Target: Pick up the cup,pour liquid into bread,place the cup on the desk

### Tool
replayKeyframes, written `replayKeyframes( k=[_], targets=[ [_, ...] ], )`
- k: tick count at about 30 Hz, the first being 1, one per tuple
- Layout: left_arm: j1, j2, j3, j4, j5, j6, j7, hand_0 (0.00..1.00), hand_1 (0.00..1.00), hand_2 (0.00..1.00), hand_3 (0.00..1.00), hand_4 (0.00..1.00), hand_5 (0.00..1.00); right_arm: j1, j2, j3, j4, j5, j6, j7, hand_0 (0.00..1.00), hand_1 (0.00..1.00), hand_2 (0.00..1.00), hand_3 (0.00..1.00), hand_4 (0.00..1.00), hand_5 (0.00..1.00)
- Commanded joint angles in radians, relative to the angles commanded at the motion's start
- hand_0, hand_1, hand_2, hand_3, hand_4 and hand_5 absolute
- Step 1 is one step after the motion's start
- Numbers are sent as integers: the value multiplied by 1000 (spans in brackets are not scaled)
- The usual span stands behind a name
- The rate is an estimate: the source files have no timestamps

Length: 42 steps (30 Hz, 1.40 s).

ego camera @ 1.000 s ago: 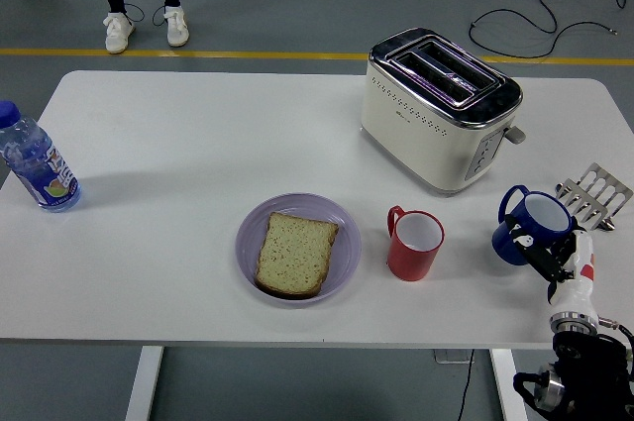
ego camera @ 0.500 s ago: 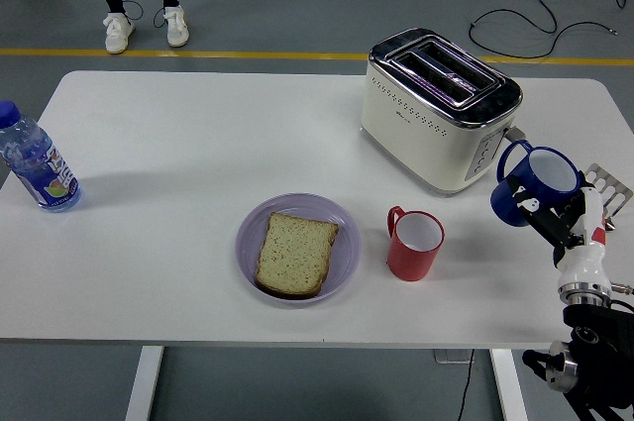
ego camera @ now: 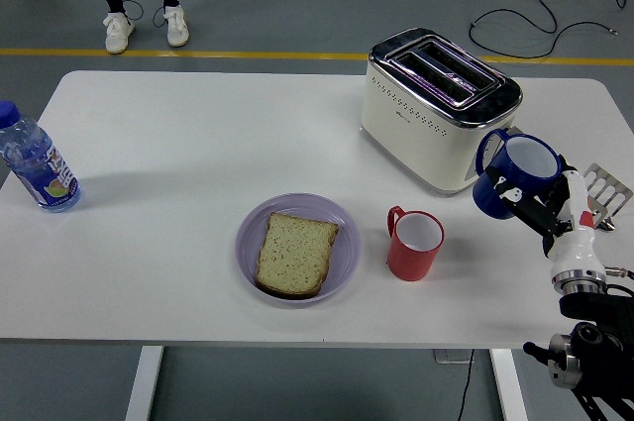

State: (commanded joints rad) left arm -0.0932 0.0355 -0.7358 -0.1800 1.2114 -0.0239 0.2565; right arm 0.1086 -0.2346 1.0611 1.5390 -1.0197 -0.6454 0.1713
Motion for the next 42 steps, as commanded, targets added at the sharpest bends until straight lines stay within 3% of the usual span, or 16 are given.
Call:
replayKeyframes(
  k=[12, 20, 26, 35, 42],
  targets=[
    [-5, 1, 0, 0, -7, 2, 2, 655, 693, 712, 604, 342, 925, 41, -35, -32, 84, -97, 0, -173, 309, 322, 500, 526, 755, 12],
    [4, -1, 10, 0, -24, 8, -2, 656, 693, 711, 605, 342, 924, 139, -78, -105, 96, -171, 0, -338, 309, 324, 503, 527, 751, 2],
    [9, -2, 17, 0, -38, 10, -3, 656, 694, 711, 606, 343, 924, 264, -104, -188, 103, -213, 0, -381, 311, 321, 502, 527, 749, 2],
    [17, -3, 20, 0, -43, 10, -3, 656, 694, 711, 606, 343, 925, 458, -91, -339, 58, -329, 15, -480, 314, 326, 504, 529, 741, 2],
    [22, -3, 26, 0, -46, 9, -3, 656, 694, 712, 607, 343, 926, 629, -74, -512, -35, -536, 91, -555, 309, 325, 503, 530, 727, 2]
  ],
)
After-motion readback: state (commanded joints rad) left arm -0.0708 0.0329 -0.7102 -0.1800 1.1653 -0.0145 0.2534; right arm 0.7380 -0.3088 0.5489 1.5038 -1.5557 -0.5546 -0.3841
